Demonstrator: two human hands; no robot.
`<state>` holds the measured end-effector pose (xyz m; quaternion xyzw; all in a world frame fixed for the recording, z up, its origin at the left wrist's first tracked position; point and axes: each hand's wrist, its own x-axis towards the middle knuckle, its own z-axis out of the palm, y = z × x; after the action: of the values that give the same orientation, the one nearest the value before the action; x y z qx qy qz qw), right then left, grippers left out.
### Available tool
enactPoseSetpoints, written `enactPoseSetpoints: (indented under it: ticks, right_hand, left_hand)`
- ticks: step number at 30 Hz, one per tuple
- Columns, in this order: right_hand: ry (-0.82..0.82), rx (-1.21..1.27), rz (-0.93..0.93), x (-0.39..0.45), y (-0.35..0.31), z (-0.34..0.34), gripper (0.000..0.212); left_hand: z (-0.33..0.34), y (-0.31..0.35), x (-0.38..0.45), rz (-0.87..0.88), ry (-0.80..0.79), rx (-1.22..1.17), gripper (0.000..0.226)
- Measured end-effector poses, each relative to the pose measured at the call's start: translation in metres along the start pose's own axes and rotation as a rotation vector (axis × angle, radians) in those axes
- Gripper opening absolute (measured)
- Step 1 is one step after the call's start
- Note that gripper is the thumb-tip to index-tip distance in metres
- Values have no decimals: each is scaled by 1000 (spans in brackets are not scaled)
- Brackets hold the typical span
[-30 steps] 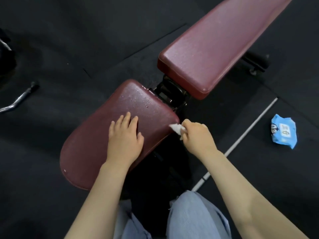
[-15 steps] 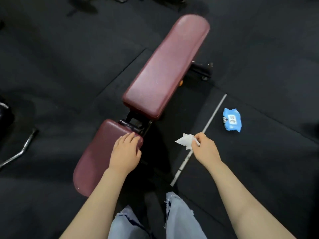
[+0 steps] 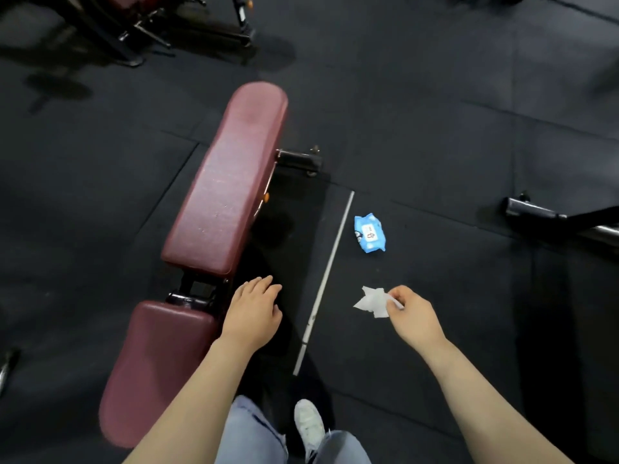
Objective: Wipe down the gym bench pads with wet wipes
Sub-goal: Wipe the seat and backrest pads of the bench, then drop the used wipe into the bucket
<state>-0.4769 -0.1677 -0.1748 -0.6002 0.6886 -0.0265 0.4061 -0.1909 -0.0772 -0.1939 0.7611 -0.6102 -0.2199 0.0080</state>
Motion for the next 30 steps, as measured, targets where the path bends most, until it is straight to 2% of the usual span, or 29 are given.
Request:
enactPoseSetpoints:
  ticks: [8, 16, 22, 30]
  right_hand:
    - [58, 109, 153, 27, 25, -26, 17]
    - [220, 262, 261, 77, 6, -48, 16]
    - [244, 302, 360, 124, -3, -77, 13]
    - [229, 298, 356, 223, 13, -136, 10]
  left_hand:
    - [-4, 38, 71, 167, -179, 83, 52]
    - [-43, 67, 173, 382, -240, 185, 50]
    - [-61, 96, 249, 430, -279, 247, 50]
    - [-43, 163, 346, 414, -280, 270, 51]
